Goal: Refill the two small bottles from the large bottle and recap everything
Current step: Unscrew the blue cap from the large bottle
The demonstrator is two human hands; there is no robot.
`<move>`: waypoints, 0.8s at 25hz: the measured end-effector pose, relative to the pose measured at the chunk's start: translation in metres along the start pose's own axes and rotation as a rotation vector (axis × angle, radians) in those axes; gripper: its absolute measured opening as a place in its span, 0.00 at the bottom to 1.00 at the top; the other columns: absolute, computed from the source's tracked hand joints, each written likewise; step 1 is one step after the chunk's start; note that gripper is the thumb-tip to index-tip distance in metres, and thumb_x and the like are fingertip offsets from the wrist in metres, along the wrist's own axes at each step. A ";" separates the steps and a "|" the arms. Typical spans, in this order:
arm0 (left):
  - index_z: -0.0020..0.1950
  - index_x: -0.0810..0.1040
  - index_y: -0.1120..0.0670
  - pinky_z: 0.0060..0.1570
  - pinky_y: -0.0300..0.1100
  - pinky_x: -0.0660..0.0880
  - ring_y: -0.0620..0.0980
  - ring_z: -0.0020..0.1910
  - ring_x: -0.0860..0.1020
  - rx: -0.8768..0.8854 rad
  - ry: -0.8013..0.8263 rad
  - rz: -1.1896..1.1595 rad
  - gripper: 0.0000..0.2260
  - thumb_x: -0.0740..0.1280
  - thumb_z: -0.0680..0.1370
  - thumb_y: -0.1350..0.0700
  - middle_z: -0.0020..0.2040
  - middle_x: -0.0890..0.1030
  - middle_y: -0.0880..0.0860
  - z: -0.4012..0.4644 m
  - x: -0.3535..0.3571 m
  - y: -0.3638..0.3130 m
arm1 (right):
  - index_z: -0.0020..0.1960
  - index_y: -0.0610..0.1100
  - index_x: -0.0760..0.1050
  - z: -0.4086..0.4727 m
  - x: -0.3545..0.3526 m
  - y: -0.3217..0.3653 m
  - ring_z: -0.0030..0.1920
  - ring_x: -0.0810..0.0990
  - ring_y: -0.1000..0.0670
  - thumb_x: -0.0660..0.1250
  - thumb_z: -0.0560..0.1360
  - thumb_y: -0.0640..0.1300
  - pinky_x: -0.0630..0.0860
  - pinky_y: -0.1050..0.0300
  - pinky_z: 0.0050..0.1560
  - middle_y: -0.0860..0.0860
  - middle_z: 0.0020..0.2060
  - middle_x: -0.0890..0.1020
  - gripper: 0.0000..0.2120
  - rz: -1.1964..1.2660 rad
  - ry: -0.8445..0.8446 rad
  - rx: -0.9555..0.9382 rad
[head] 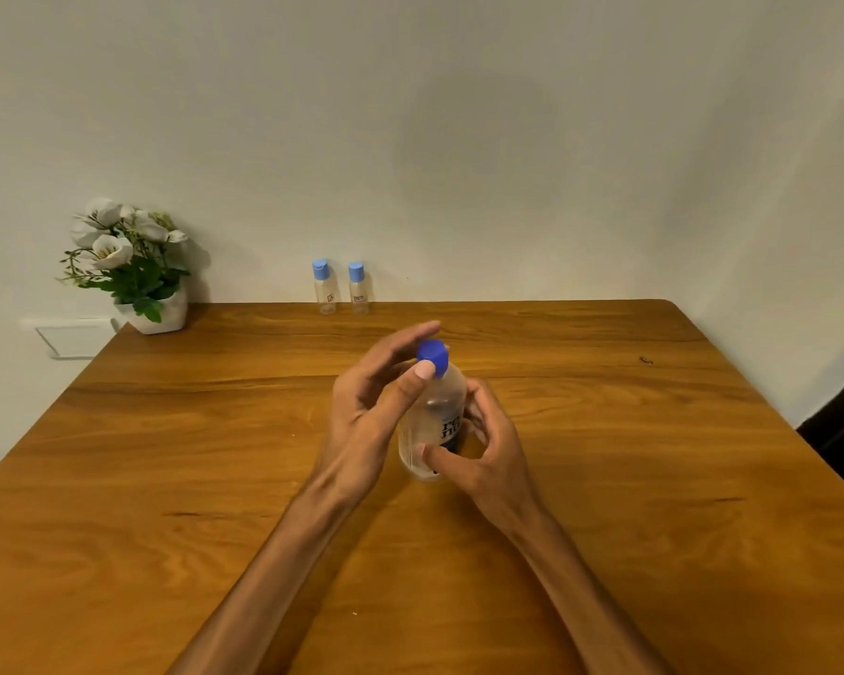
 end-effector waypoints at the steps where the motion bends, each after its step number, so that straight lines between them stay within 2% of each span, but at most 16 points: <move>1: 0.69 0.80 0.48 0.60 0.43 0.80 0.52 0.65 0.81 0.009 0.014 0.016 0.17 0.70 0.80 0.51 0.63 0.85 0.49 0.001 0.004 -0.001 | 0.69 0.56 0.71 -0.001 0.001 0.000 0.61 0.79 0.53 0.77 0.66 0.52 0.81 0.52 0.60 0.56 0.61 0.80 0.33 0.003 -0.001 -0.007; 3: 0.65 0.82 0.47 0.62 0.45 0.81 0.52 0.63 0.82 0.025 0.019 0.073 0.13 0.72 0.81 0.56 0.61 0.85 0.48 0.004 0.011 -0.003 | 0.72 0.59 0.69 -0.002 0.003 0.002 0.62 0.79 0.53 0.77 0.67 0.53 0.81 0.54 0.59 0.57 0.62 0.80 0.35 0.019 -0.011 -0.021; 6: 0.61 0.83 0.45 0.59 0.38 0.80 0.46 0.60 0.83 0.101 0.008 0.202 0.13 0.75 0.78 0.58 0.57 0.85 0.45 0.009 0.020 -0.007 | 0.70 0.58 0.71 0.000 0.003 0.010 0.59 0.81 0.50 0.75 0.69 0.54 0.82 0.52 0.54 0.55 0.60 0.81 0.31 0.055 -0.054 -0.070; 8: 0.59 0.82 0.47 0.56 0.37 0.81 0.45 0.57 0.84 0.177 -0.023 0.275 0.13 0.77 0.76 0.57 0.55 0.85 0.44 0.008 0.023 -0.010 | 0.67 0.53 0.74 0.000 0.003 0.018 0.55 0.82 0.48 0.74 0.70 0.52 0.82 0.53 0.50 0.53 0.56 0.82 0.26 0.068 -0.106 -0.119; 11: 0.55 0.80 0.49 0.52 0.36 0.82 0.45 0.53 0.84 0.193 -0.172 0.289 0.14 0.78 0.72 0.53 0.52 0.83 0.42 0.002 0.021 -0.009 | 0.63 0.48 0.76 -0.002 0.007 0.027 0.51 0.82 0.49 0.73 0.68 0.47 0.81 0.58 0.45 0.53 0.51 0.82 0.23 0.059 -0.151 -0.158; 13: 0.53 0.79 0.50 0.50 0.35 0.81 0.45 0.52 0.83 0.184 -0.230 0.285 0.15 0.78 0.71 0.50 0.52 0.82 0.42 0.000 0.022 -0.009 | 0.62 0.47 0.76 -0.004 0.009 0.028 0.50 0.82 0.48 0.72 0.67 0.46 0.81 0.56 0.43 0.53 0.50 0.82 0.24 0.018 -0.174 -0.180; 17: 0.55 0.79 0.51 0.50 0.38 0.81 0.46 0.52 0.82 0.161 -0.164 0.295 0.15 0.79 0.72 0.54 0.52 0.81 0.42 0.001 0.029 -0.010 | 0.64 0.47 0.73 -0.003 0.005 0.022 0.50 0.82 0.46 0.74 0.65 0.45 0.83 0.43 0.42 0.49 0.53 0.81 0.28 -0.023 -0.206 -0.193; 20: 0.58 0.83 0.50 0.54 0.44 0.82 0.50 0.57 0.80 0.202 -0.022 0.359 0.12 0.73 0.76 0.51 0.54 0.79 0.43 0.003 0.029 -0.009 | 0.65 0.51 0.72 -0.002 0.008 0.021 0.51 0.82 0.45 0.75 0.68 0.48 0.82 0.40 0.43 0.50 0.54 0.81 0.26 -0.036 -0.189 -0.142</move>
Point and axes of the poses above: each hand's wrist, its own z-axis towards the middle knuckle, its own x-axis out of the palm, y = z × x, the point moved 3 cm from there along z, towards the middle knuckle
